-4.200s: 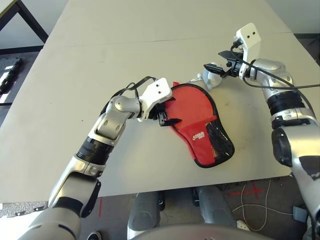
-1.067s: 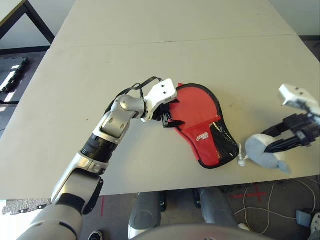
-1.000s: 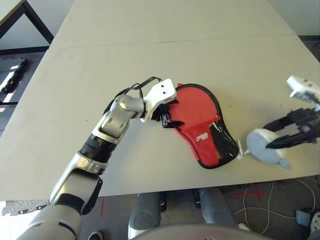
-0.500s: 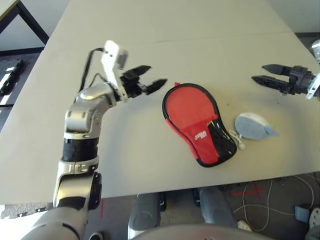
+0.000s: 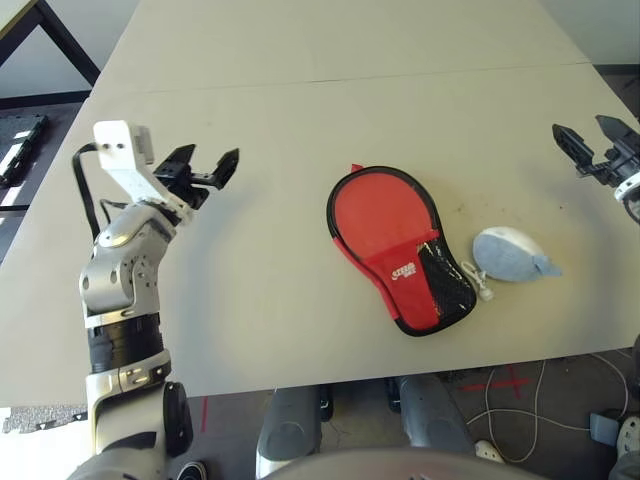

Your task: Store the ping-pong paddle in its case and zip it.

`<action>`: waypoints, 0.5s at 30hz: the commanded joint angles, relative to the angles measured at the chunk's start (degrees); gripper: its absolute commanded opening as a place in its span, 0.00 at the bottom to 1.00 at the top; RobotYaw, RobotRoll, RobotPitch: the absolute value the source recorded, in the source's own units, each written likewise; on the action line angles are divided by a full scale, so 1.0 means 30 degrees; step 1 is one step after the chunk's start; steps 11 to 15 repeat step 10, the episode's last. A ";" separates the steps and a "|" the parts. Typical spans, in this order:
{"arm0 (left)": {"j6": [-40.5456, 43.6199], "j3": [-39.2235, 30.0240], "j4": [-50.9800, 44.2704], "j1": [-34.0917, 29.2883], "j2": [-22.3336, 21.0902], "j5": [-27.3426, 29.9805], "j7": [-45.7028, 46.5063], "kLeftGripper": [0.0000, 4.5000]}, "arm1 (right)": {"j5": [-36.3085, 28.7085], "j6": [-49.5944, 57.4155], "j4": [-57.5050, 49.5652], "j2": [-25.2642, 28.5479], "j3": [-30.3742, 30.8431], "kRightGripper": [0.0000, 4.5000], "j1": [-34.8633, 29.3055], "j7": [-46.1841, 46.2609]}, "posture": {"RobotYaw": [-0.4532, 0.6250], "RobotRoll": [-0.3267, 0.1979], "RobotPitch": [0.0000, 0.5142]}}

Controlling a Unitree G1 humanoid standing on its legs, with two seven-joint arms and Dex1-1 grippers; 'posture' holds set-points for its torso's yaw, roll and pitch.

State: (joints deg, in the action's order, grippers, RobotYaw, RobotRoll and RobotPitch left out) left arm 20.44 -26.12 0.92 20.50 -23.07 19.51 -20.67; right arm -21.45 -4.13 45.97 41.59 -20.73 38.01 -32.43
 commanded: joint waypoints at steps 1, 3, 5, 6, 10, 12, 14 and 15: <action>-0.2274 -0.0563 0.1005 -0.0720 0.0387 -0.0297 0.0821 1.00 | 0.0430 -0.1374 0.0912 -0.0298 -0.0645 1.00 -0.0334 0.1135 | 0.39 0.62 0.47; -0.2934 -0.0593 0.1322 -0.0890 0.0497 -0.0224 0.1125 1.00 | 0.0528 -0.1863 0.1126 -0.0443 -0.0682 1.00 -0.0367 0.1481 | 0.39 0.62 0.47; -0.3437 -0.0538 0.1558 -0.0966 0.0534 -0.0229 0.1377 1.00 | 0.0607 -0.2125 0.1120 -0.0584 -0.0661 1.00 -0.0351 0.1741 | 0.39 0.62 0.47; -0.3653 -0.0542 0.1657 -0.0990 0.0556 -0.0215 0.1537 1.00 | 0.0632 -0.2250 0.1179 -0.0633 -0.0664 1.00 -0.0335 0.1802 | 0.39 0.62 0.46; -0.4178 -0.0503 0.1972 -0.1036 0.0547 -0.0167 0.2012 1.00 | 0.0575 -0.2415 0.1342 -0.0776 -0.0703 1.00 -0.0303 0.1853 | 0.39 0.62 0.46; -0.4178 -0.0503 0.1972 -0.1036 0.0547 -0.0167 0.2012 1.00 | 0.0575 -0.2415 0.1342 -0.0776 -0.0703 1.00 -0.0303 0.1853 | 0.39 0.62 0.46; -0.4178 -0.0503 0.1972 -0.1036 0.0547 -0.0167 0.2012 1.00 | 0.0575 -0.2415 0.1342 -0.0776 -0.0703 1.00 -0.0303 0.1853 | 0.39 0.62 0.46; -0.4178 -0.0503 0.1972 -0.1036 0.0547 -0.0167 0.2012 1.00 | 0.0575 -0.2415 0.1342 -0.0776 -0.0703 1.00 -0.0303 0.1853 | 0.39 0.62 0.46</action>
